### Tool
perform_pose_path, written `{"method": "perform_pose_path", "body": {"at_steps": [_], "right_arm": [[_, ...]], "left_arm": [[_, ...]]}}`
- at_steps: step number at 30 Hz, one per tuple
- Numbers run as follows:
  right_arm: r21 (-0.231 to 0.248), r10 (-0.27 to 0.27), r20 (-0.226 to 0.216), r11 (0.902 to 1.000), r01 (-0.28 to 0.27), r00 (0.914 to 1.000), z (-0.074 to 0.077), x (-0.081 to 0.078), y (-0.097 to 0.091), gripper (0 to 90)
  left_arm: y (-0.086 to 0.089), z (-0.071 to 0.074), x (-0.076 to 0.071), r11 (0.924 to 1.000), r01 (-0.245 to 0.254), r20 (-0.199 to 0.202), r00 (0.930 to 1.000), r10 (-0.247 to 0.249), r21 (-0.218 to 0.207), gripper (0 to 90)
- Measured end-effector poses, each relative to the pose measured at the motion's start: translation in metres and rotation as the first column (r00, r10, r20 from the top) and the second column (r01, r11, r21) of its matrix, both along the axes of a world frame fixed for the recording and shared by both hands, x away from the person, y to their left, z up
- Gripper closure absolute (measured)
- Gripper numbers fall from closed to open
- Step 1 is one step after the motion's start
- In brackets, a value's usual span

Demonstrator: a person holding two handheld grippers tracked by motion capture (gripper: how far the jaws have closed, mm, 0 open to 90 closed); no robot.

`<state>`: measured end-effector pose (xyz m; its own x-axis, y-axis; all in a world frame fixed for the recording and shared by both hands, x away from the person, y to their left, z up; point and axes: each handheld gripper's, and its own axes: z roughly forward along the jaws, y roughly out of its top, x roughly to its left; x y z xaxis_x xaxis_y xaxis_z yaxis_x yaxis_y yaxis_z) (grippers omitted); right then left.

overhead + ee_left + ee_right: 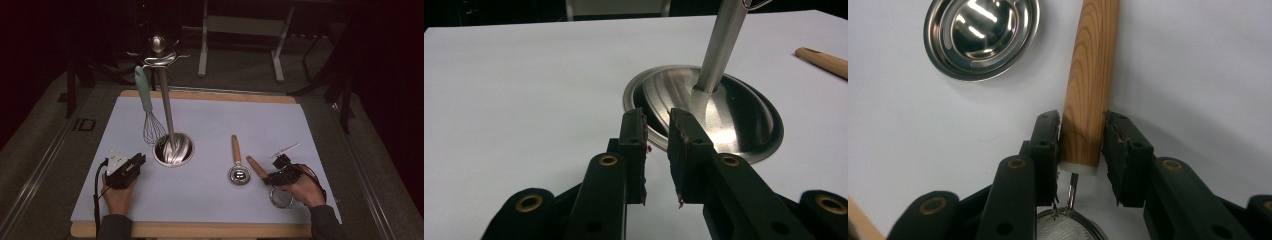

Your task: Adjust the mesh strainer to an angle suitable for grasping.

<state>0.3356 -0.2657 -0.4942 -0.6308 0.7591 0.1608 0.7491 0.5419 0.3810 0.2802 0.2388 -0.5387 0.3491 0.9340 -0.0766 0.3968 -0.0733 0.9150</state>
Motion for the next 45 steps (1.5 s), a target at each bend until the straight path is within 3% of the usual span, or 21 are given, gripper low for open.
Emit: {"method": "perform_pose_path", "body": {"at_steps": [1,7,14,18,21,23,25,26,27,30,33,38,41,42,43,44,45], "right_arm": [[-0.004,-0.006,-0.031,1.0000,0.006,0.9995,-0.001,0.003,0.002,67.5],[-0.047,-0.010,-0.087,0.9989,0.006,0.9961,-0.001,0.013,0.009,68.5],[-0.040,-0.046,-0.081,0.9983,0.043,0.9956,-0.001,0.032,0.016,70.4],[-0.038,-0.092,-0.064,0.9953,0.089,0.9937,-0.001,0.049,0.020,70.5],[-0.004,-0.152,-0.065,0.9884,0.152,0.9863,-0.003,0.065,0.016,70.4],[0.006,-0.151,-0.074,0.9883,0.152,0.9857,-0.003,0.067,0.015,70.2],[0.013,-0.131,-0.125,0.9910,0.133,0.9835,-0.003,0.072,0.012,68.6],[0.013,-0.131,-0.125,0.9910,0.133,0.9835,-0.003,0.072,0.012,68.6],[-0.020,-0.099,-0.173,0.9950,0.097,0.9799,-0.006,0.075,0.014,66.6],[-0.044,-0.090,-0.178,0.9955,0.084,0.9798,-0.005,0.077,0.016,69.7],[-0.055,-0.112,-0.139,0.9929,0.106,0.9839,-0.003,0.078,0.018,70.8],[-0.017,-0.140,-0.088,0.9902,0.139,0.9863,0.000,0.076,0.016,70.9],[0.014,-0.132,0.000,0.9911,0.132,0.9912,0.008,0.071,0.019,71.0],[0.014,-0.132,0.000,0.9911,0.132,0.9912,0.008,0.071,0.019,71.0],[0.031,-0.124,0.035,0.9919,0.123,0.9916,0.013,0.068,0.022,71.0],[0.031,-0.124,0.035,0.9919,0.123,0.9916,0.013,0.068,0.022,71.0],[0.032,-0.104,0.066,0.9943,0.102,0.9924,0.017,0.066,0.025,70.9]], "left_arm": [[0.000,0.000,0.000,1.0000,0.000,0.000,1.0000,0.000,-0.001,77.7],[0.000,0.000,0.000,1.0000,0.001,0.003,1.0000,-0.001,0.000,77.7],[0.000,0.000,0.000,1.0000,0.002,0.003,1.0000,-0.002,-0.001,77.7],[0.000,0.000,-0.001,1.0000,0.002,0.005,1.0000,-0.002,-0.004,77.5],[0.000,0.000,-0.001,1.0000,0.002,0.004,1.0000,-0.002,-0.005,77.5],[0.000,0.000,-0.001,1.0000,0.002,0.004,1.0000,-0.002,-0.005,77.4],[0.000,0.000,0.000,1.0000,0.002,0.003,1.0000,-0.002,-0.004,77.1],[0.000,0.000,0.000,1.0000,0.002,0.003,1.0000,-0.002,-0.004,77.0],[0.000,0.000,0.000,1.0000,0.002,0.003,1.0000,-0.002,-0.003,77.0],[0.000,0.000,-0.001,1.0000,0.002,0.003,1.0000,-0.002,-0.002,77.0],[0.000,0.000,-0.001,1.0000,0.001,0.004,1.0000,-0.001,-0.004,77.0],[0.000,0.000,-0.001,1.0000,0.002,0.005,1.0000,-0.002,-0.005,76.9],[0.000,0.000,-0.001,1.0000,0.001,0.006,1.0000,-0.001,-0.004,76.9],[0.000,0.000,-0.001,1.0000,0.001,0.006,1.0000,-0.001,-0.004,76.9],[0.000,0.000,-0.001,1.0000,0.001,0.006,1.0000,-0.001,-0.004,76.8],[0.000,0.000,-0.001,1.0000,0.001,0.006,1.0000,-0.001,-0.004,76.9],[0.000,0.000,-0.001,1.0000,0.001,0.005,1.0000,-0.001,-0.004,76.8]]}}
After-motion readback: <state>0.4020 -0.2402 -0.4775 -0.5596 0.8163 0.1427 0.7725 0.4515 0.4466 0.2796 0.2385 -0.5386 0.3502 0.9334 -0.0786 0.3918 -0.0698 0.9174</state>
